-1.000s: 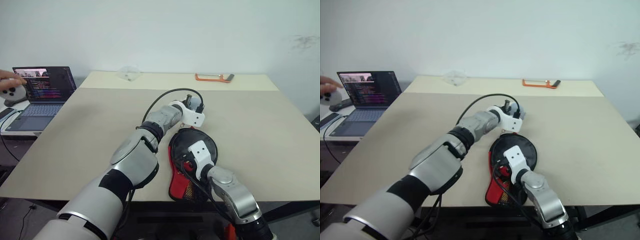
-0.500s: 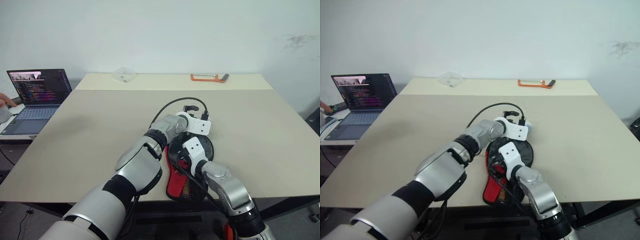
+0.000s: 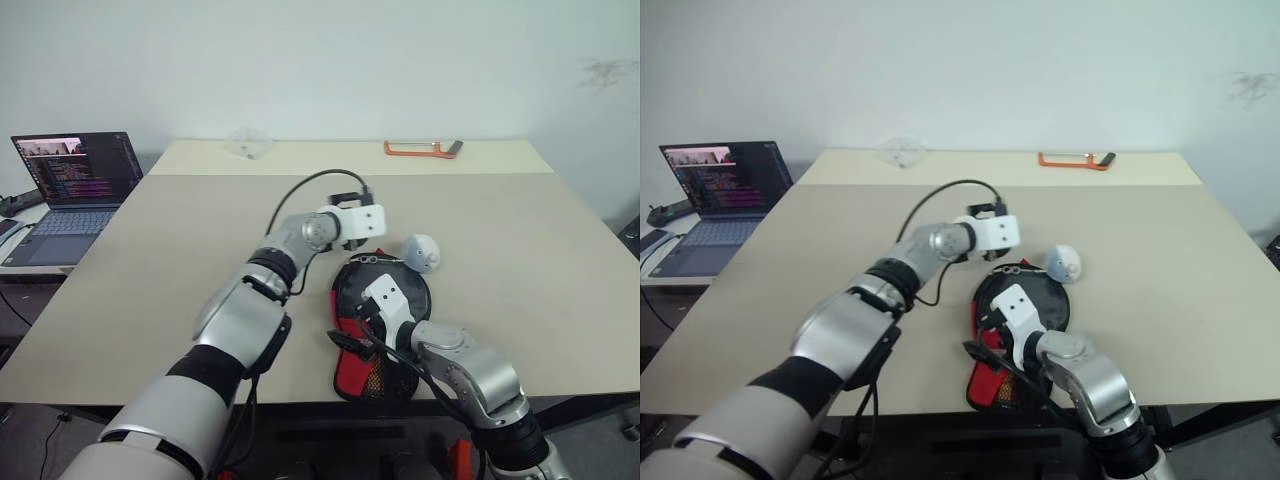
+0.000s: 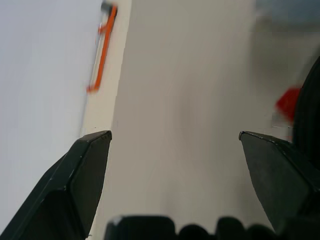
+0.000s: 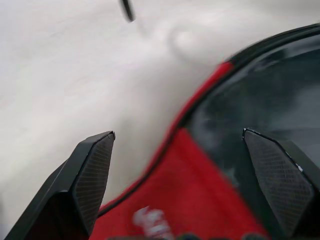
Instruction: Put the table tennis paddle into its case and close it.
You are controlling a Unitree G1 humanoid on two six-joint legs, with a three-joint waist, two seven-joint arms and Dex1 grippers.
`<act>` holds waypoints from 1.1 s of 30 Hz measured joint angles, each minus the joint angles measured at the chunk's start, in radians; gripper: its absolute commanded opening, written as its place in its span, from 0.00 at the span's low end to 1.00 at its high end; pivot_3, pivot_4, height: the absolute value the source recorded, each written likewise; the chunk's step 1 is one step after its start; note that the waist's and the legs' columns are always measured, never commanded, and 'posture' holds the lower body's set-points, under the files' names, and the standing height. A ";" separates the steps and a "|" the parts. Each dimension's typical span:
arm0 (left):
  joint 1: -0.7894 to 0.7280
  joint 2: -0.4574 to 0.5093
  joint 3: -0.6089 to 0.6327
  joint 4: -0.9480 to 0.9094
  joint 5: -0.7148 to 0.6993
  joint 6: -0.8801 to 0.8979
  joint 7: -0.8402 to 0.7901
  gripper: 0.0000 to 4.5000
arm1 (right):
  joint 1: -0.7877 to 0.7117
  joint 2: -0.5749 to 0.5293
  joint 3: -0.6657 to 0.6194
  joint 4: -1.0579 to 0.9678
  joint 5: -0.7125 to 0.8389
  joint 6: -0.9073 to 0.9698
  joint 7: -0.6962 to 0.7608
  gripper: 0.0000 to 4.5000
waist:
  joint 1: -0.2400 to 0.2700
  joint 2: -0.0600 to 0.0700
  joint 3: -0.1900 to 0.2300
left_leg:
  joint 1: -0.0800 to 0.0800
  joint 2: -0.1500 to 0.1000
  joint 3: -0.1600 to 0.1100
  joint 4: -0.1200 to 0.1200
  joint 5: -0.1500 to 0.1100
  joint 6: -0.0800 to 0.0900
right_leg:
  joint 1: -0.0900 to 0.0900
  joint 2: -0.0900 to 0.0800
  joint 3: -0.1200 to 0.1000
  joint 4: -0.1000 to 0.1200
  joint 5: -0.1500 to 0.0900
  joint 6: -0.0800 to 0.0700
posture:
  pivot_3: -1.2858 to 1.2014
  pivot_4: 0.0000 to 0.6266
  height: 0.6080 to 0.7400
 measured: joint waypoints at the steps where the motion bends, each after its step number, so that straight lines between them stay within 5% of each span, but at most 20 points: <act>1: 0.004 0.024 0.033 -0.004 -0.036 0.003 -0.036 0.99 | -0.008 -0.012 -0.015 -0.031 0.025 0.029 0.011 1.00 | 0.000 0.000 0.000 | -0.008 0.000 0.000 0.003 0.001 -0.002 | -0.008 0.000 0.000 0.002 0.000 -0.001 | 0.52 0.24 1.00; 6: 0.078 0.087 0.307 -0.056 -0.351 0.086 -0.430 0.99 | -0.085 -0.057 -0.148 -0.201 0.208 0.186 0.080 1.00 | 0.000 0.000 0.000 | -0.025 -0.002 -0.001 0.005 0.002 -0.003 | -0.023 -0.002 -0.001 0.002 0.002 -0.003 | 0.52 0.24 1.00; 12: 0.309 0.181 0.420 -0.295 -0.584 0.260 -0.811 0.99 | -0.152 -0.210 -0.298 -0.276 0.363 0.276 0.144 1.00 | -0.005 0.001 0.000 | -0.026 -0.001 -0.001 0.004 0.002 -0.003 | -0.024 -0.002 -0.002 0.002 0.002 -0.005 | 0.52 0.24 1.00; 20: 0.679 0.208 0.393 -0.929 -0.749 0.572 -0.879 0.99 | -0.070 -0.477 -0.379 -0.225 0.405 0.213 0.216 1.00 | 0.007 0.001 0.000 | -0.026 -0.001 -0.001 0.006 0.002 -0.003 | -0.022 -0.003 -0.001 0.002 0.003 -0.006 | 0.52 0.24 1.00; 26: 0.808 0.249 0.364 -1.208 -0.821 0.711 -0.841 0.99 | 0.044 -0.661 -0.221 -0.076 0.172 -0.086 0.203 1.00 | 0.005 0.002 0.001 | -0.021 0.000 0.001 0.010 0.002 -0.003 | -0.017 -0.002 -0.001 0.003 0.004 -0.008 | 0.52 0.24 1.00; 33: 0.822 0.263 0.331 -1.267 -0.836 0.728 -0.801 0.99 | 0.026 -0.595 -0.079 0.180 -0.063 -0.360 0.125 1.00 | 0.004 0.003 0.002 | -0.010 0.001 0.001 0.009 0.001 0.001 | -0.007 -0.001 0.000 0.003 0.005 -0.009 | 0.52 0.24 1.00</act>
